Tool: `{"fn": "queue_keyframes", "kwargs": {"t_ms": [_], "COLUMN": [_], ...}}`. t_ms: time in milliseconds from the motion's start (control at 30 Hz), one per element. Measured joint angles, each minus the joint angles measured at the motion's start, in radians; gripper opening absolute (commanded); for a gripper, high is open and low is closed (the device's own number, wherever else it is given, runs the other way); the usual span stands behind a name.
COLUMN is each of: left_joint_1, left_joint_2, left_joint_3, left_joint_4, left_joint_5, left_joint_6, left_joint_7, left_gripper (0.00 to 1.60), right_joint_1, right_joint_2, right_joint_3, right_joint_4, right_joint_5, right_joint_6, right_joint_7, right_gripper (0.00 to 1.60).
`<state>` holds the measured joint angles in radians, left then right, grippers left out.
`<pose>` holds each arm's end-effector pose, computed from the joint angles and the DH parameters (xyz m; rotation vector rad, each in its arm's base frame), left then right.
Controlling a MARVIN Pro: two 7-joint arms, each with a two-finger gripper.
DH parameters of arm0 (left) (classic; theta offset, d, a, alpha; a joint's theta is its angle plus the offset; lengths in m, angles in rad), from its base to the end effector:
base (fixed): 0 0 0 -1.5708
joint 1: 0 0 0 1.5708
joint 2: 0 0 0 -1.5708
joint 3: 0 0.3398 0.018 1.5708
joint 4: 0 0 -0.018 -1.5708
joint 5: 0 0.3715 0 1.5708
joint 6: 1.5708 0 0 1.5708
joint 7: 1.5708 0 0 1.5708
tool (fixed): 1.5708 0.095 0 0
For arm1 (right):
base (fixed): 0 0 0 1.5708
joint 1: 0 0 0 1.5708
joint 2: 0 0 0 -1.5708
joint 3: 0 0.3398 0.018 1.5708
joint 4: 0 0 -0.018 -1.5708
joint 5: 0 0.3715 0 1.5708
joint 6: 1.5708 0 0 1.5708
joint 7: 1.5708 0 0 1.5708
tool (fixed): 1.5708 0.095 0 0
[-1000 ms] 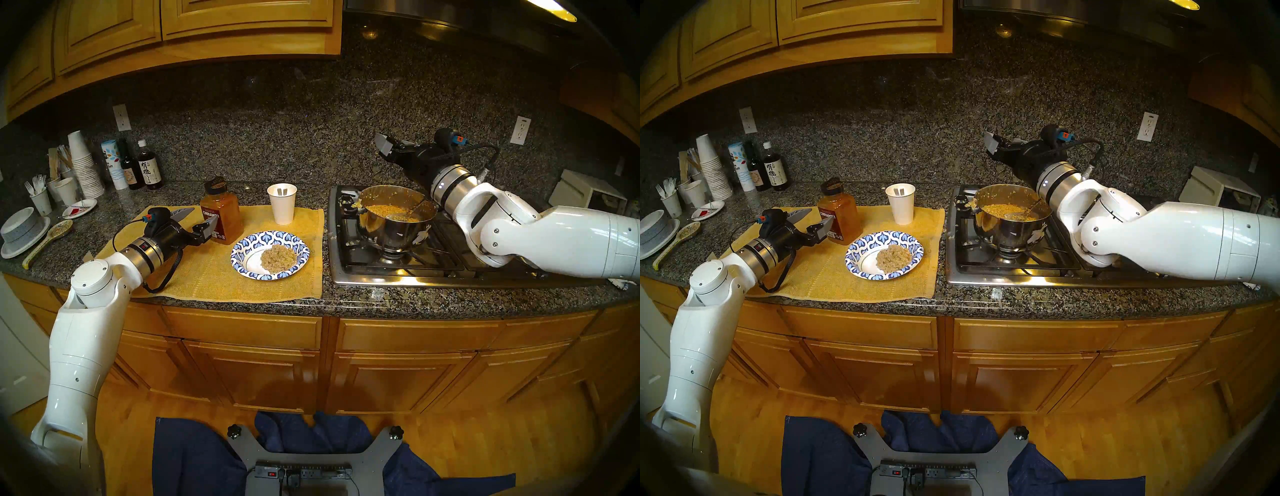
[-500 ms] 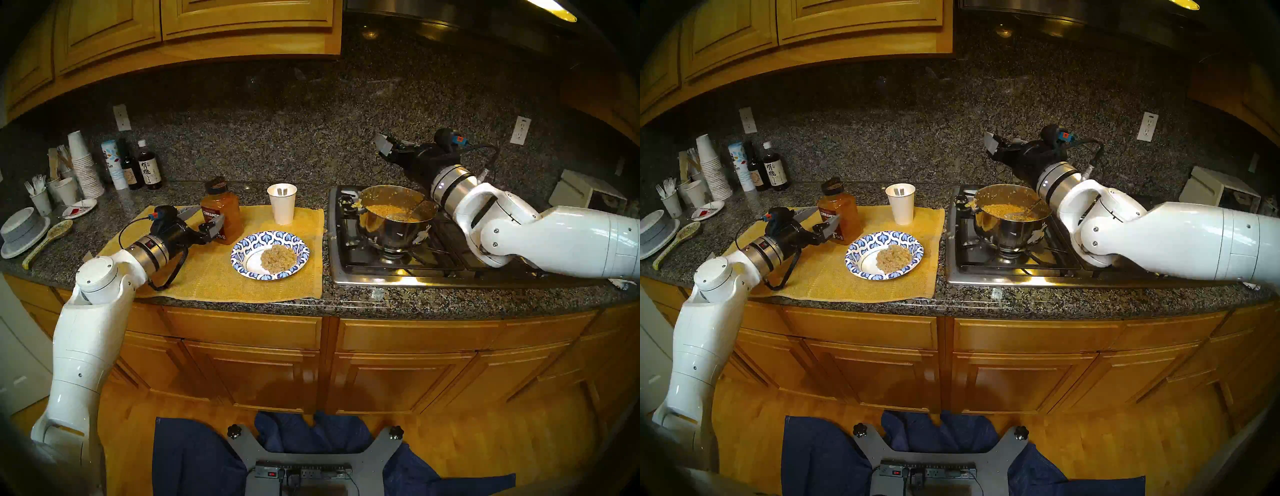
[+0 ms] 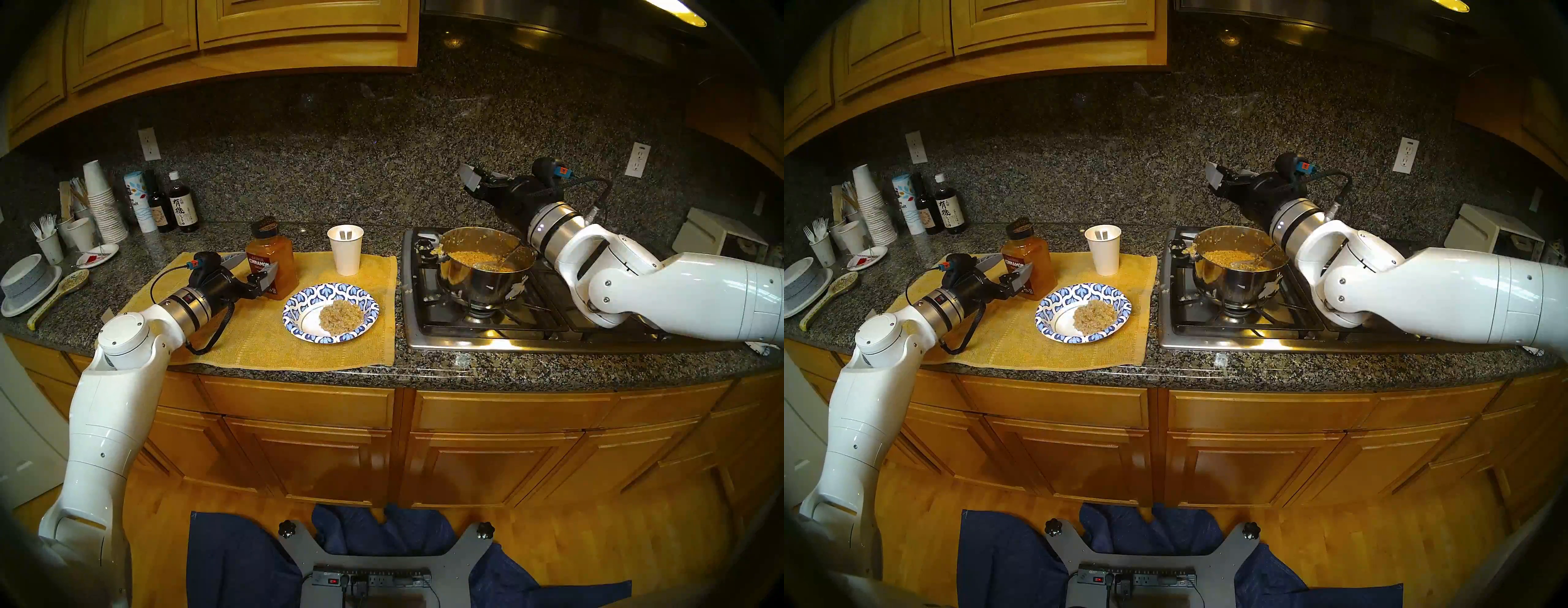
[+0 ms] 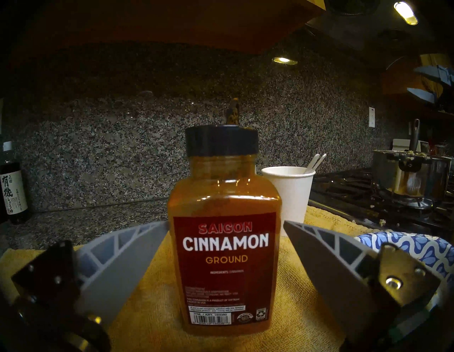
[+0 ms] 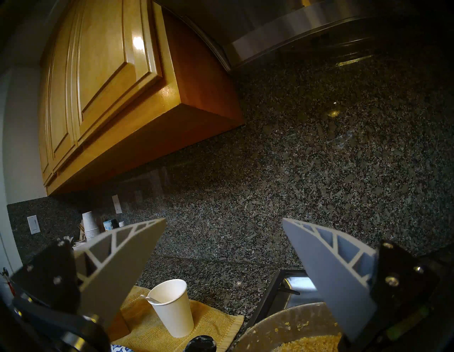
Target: Scoop oatmeal into bowl, add cinnamon, and put a spoon inside bowl
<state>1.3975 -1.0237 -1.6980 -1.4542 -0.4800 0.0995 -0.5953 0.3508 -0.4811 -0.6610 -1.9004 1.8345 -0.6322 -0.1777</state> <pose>0.5174 0.2114 -0.2452 1.9834 -0.4743 2.0295 0.5129 -0.0331 -0.0696 -1.7062 -0.1633 -1.9737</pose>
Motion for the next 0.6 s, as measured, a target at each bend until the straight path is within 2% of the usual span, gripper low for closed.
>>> {"fn": "queue_keyframes", "kwargs": {"t_ms": [600], "left_joint_1": [-0.073], "left_joint_2": [0.0], "left_joint_3": [0.045], "left_joint_4": [0.06], "left_joint_5": [0.05], "left_joint_6": [-0.004], "left_joint_7": [0.016], "left_gripper": [1.6], "right_joint_1": [0.0], "right_joint_2": [0.0], "right_joint_3": [0.0], "right_joint_4": [0.0], "right_joint_5": [0.0], "right_joint_6": [0.0], "right_joint_7": [0.001], "right_gripper": [1.6]}}
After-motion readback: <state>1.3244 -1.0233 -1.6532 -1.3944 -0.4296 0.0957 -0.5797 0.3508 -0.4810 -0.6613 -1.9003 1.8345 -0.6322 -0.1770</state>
